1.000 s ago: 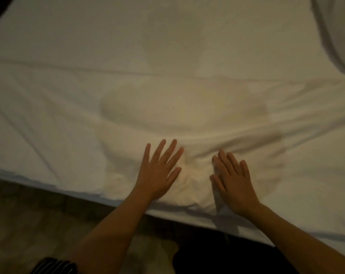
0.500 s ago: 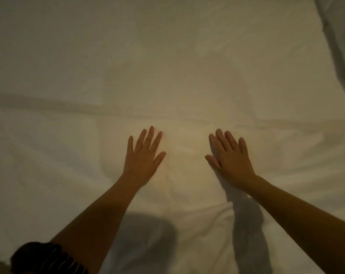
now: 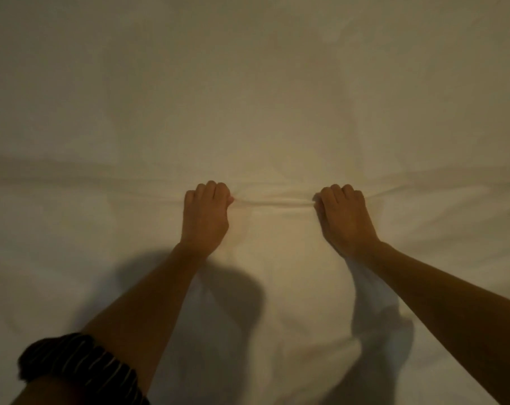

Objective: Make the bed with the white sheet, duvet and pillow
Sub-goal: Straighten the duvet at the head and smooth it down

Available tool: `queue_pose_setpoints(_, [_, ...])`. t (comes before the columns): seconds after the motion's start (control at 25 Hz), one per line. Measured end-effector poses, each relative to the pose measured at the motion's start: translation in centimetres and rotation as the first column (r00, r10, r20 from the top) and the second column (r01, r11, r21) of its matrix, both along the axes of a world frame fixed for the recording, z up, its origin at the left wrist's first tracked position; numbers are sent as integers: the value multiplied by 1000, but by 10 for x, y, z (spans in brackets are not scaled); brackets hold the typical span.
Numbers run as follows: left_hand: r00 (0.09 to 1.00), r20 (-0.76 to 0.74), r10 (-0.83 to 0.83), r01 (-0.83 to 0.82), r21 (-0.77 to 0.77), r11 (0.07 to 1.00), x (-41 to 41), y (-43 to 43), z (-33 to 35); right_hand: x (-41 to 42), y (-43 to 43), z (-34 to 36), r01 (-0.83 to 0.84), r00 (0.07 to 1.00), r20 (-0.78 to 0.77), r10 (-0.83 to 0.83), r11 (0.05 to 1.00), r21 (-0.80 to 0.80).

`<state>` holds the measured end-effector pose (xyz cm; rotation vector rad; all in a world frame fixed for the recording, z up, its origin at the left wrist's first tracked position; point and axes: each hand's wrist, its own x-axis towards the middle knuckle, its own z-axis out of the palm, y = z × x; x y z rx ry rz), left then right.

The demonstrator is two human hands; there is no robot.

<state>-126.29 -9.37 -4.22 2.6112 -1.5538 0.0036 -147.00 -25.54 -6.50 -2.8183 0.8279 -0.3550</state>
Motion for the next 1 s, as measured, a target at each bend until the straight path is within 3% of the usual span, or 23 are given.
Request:
queue_pose_setpoints(0.2, [986, -141, -91, 35, -357, 934, 39, -33, 54, 34, -22, 57, 134, 928, 329, -174, 981, 141])
queue_pose_setpoints(0.28, [983, -106, -149, 108, -319, 942, 59, -50, 50, 47, -41, 56, 116, 957, 251, -145, 985, 128])
queue_pose_setpoints(0.36, [983, -20, -180, 173, -186, 967, 61, -54, 23, 50, -44, 33, 132, 987, 92, -134, 991, 31])
queue_pose_setpoints(0.48, [978, 48, -204, 201, 61, 978, 61, -52, -7, 58, -30, 13, 248, 960, -98, -262, 960, -130])
queue_pose_setpoints(0.6, [979, 128, -157, 147, 85, 986, 88, -10, 0, 71, 3, 25, 310, 947, -41, -318, 941, -137])
queue_pose_setpoints(0.72, [998, 63, -7, 5, 36, 999, 126, 64, 23, 89, 68, 38, 140, 990, -11, -140, 989, 43])
queue_pose_setpoints(0.8, [995, 78, 56, -63, 87, 994, 151, 120, 35, 113, 112, 41, 19, 1000, -24, -16, 988, 150])
queue_pose_setpoints(1.0, [980, 102, 173, -182, 78, 980, 213, 216, 40, 181, 189, 42, -58, 997, -35, 64, 985, 160])
